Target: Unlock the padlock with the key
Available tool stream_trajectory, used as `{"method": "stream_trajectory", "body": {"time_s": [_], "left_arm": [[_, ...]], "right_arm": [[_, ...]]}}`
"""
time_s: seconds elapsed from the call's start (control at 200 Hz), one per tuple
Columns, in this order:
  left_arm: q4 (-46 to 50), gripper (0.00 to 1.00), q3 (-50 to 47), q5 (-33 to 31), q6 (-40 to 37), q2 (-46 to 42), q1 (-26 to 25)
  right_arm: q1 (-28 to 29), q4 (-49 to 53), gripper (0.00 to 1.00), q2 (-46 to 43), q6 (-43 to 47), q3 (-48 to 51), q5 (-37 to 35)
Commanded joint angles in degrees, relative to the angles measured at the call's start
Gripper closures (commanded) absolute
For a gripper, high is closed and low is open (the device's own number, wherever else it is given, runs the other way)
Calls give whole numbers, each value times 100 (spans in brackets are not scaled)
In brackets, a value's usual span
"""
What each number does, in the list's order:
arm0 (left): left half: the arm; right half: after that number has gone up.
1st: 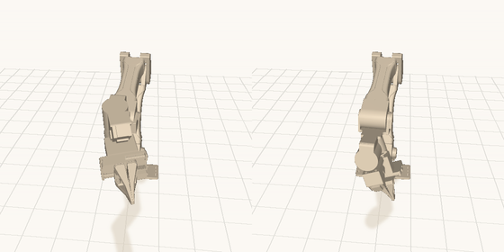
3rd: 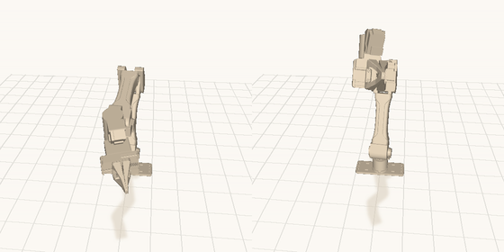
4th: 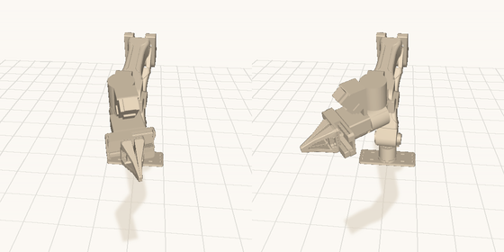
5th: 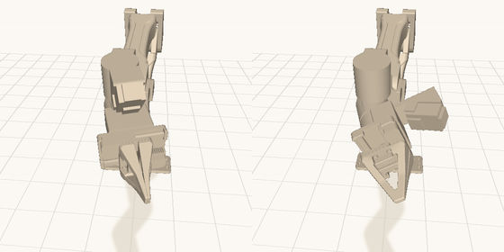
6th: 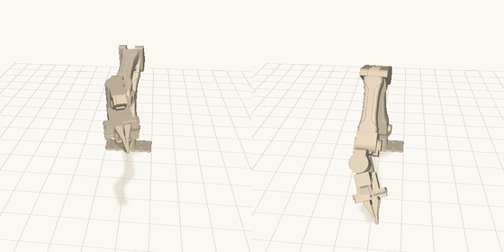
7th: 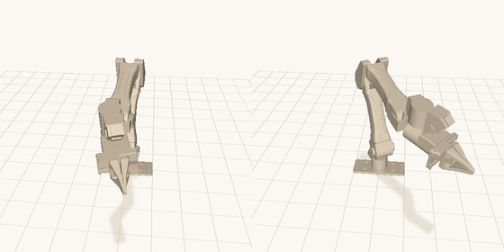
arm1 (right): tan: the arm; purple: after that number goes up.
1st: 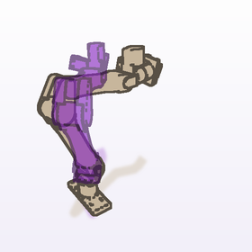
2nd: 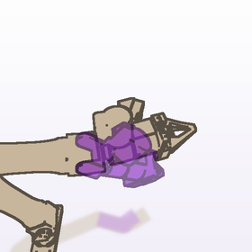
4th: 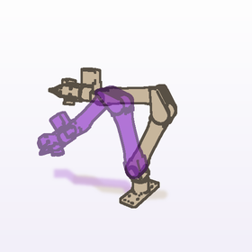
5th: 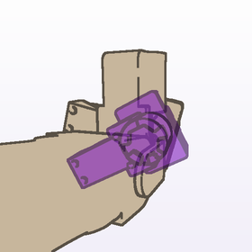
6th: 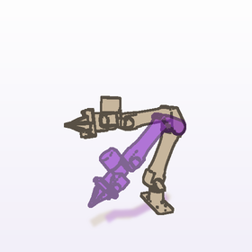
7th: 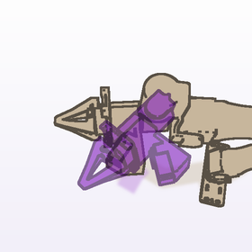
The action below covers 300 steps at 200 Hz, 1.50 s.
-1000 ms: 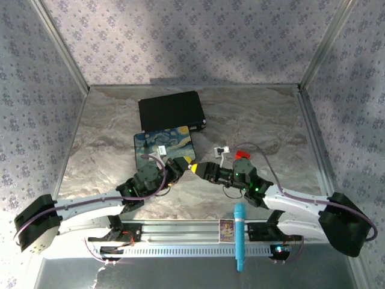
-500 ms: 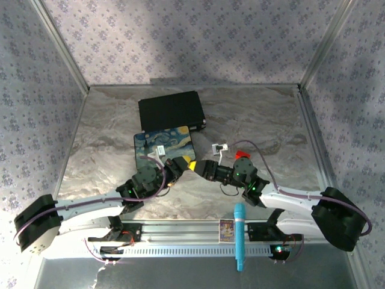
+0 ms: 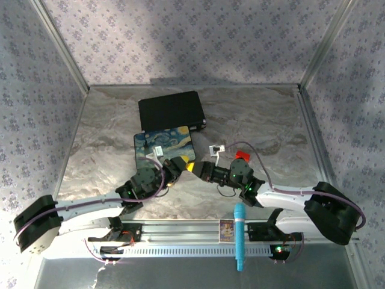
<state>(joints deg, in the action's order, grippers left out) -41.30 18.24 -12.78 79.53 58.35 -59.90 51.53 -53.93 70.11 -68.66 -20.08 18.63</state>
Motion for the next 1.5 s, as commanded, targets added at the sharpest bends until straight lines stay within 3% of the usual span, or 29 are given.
{"method": "stream_trajectory", "body": {"time_s": [0.0, 0.1, 0.235, 0.38, 0.7, 0.75, 0.865, 0.96, 1.199, 1.304, 1.494], "left_arm": [[312, 100, 107, 33, 45, -175, 17], [768, 100, 168, 78, 40, -249, 40], [1296, 82, 216, 269, 6, -360, 203], [1351, 72, 169, 545, -34, -417, 440], [1649, 67, 268, 694, -183, -384, 513], [2149, 63, 325, 512, -236, -519, 514], [4687, 52, 872, -261, -403, -866, 514], [5509, 42, 983, -506, -855, -996, 514], [5266, 19, 82, -529, -1266, -1561, 514], [4617, 19, -436, -599, -1638, -1688, 585], [3790, 19, -741, 326, -2581, -1612, 1116]], "right_arm": [[10, -166, 100, -45, 46, 40, -57], [-195, 352, 100, -259, 56, 83, 81], [-628, 642, 100, -309, -2, 143, 716], [-633, 1299, 100, -375, 383, -227, 1447], [-514, 1707, 100, -71, 419, -396, 1370], [-491, 2152, 100, -45, 514, -453, 1178], [-366, 3026, 100, -32, 894, -677, 732], [-229, 3887, 100, -17, 1236, -958, 302], [-101, 4348, 100, 405, 1505, -1190, 228], [-16, 4188, 100, 580, 1495, -1178, 198], [90, 4148, 100, 825, 1520, -1248, 141]]}}
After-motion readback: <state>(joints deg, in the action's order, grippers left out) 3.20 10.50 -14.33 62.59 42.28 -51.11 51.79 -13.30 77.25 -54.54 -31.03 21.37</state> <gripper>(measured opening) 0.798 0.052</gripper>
